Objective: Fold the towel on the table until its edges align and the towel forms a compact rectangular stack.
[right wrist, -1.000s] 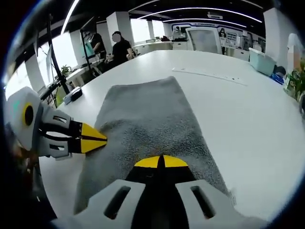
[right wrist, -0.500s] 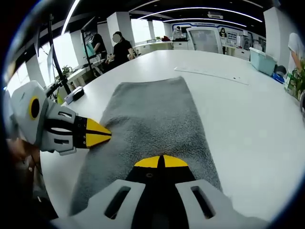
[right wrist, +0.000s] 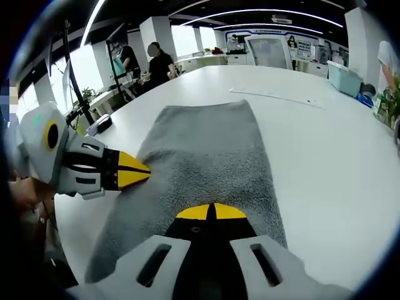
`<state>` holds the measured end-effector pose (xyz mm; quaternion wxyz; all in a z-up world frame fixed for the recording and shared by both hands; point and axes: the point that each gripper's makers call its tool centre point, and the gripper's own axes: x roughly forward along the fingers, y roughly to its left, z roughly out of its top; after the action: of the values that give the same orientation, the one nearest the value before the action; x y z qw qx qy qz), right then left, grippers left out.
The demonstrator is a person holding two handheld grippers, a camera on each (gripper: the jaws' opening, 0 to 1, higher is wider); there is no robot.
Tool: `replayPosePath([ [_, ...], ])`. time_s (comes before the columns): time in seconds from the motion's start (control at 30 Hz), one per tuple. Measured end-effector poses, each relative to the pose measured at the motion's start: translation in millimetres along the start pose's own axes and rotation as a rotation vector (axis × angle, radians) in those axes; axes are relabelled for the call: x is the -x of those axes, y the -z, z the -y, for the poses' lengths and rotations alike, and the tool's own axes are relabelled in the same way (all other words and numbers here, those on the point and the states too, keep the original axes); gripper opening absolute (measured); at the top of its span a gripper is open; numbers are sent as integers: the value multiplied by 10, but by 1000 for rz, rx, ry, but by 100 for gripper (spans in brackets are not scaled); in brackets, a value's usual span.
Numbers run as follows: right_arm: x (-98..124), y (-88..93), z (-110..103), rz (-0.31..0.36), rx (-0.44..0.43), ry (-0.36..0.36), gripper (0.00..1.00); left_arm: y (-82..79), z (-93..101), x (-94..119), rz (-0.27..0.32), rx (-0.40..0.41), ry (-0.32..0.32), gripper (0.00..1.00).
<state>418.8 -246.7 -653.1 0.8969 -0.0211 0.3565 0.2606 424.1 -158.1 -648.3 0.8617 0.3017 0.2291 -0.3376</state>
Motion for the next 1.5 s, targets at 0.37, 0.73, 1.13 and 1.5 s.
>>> replayPosePath([
  [0.37, 5, 17, -43, 2, -5, -9, 0, 15, -48, -17, -6, -12, 0, 0],
  [0.73, 16, 23, -55, 37, -31, 1, 0, 3, -44, -38, -19, -74, -7, 0],
  [1.13, 23, 13, -92, 110, -101, 47, 0, 2, -33, -19, 3, -144, -10, 0],
  [1.5, 32, 12, -127, 148, -88, 64, 0, 4, -28, 0, 13, -164, -22, 0],
])
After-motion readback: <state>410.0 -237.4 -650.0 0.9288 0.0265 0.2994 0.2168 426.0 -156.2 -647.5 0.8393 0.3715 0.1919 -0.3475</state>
